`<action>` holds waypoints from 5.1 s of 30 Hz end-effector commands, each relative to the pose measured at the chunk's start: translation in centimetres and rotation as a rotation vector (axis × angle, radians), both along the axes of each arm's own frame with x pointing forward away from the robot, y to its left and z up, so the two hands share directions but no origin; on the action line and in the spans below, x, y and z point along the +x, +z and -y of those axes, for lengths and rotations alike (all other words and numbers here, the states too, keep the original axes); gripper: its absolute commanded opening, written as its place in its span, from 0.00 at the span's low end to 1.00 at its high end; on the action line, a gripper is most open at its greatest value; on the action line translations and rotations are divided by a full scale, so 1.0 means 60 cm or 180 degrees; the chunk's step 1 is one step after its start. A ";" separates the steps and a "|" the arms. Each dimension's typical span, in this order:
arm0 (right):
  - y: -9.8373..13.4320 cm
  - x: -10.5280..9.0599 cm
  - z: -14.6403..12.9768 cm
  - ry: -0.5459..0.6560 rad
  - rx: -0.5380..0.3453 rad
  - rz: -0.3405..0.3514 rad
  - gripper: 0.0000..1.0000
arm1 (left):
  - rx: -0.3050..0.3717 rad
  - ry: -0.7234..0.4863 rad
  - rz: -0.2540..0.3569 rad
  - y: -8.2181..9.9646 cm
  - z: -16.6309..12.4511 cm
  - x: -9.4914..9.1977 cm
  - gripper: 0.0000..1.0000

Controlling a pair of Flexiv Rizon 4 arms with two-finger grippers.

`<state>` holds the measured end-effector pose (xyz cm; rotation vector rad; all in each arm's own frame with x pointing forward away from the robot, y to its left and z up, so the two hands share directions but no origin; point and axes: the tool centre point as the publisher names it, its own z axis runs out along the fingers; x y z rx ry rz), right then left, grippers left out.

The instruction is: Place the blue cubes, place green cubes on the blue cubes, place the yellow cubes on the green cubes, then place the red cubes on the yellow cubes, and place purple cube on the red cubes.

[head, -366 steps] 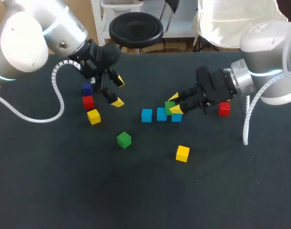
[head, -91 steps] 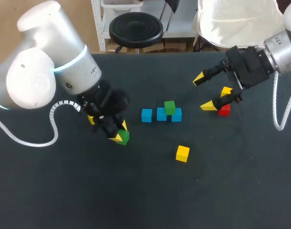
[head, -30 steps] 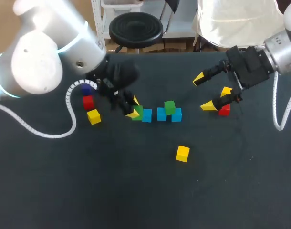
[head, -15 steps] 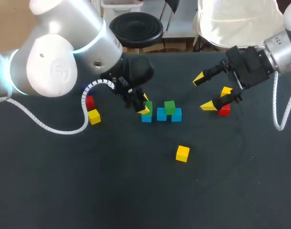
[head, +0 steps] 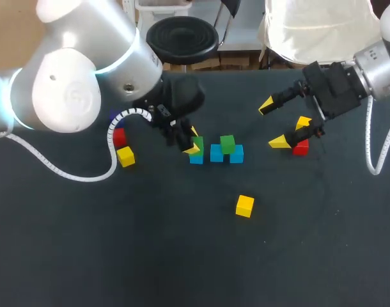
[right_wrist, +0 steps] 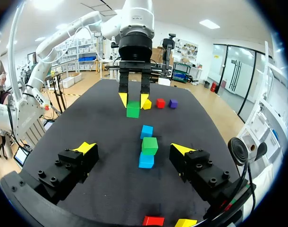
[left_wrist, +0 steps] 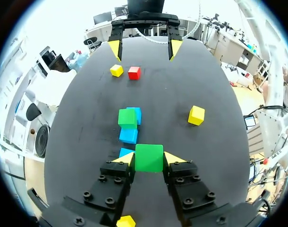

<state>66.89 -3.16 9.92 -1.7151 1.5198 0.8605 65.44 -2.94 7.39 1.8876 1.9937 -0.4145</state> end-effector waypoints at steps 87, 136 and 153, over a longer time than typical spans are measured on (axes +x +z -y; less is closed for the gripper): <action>0.001 -0.001 0.000 -0.0004 -0.0003 0.0001 1.00 | -0.0241 0.0053 0.0093 -0.057 0.040 0.049 0.00; 0.001 -0.001 0.000 -0.0004 -0.0003 0.0001 1.00 | -0.0193 0.0138 0.0048 -0.064 0.039 0.062 0.00; 0.001 -0.001 0.000 -0.0004 -0.0003 0.0001 1.00 | -0.0182 0.0157 0.0003 -0.073 0.040 0.061 0.00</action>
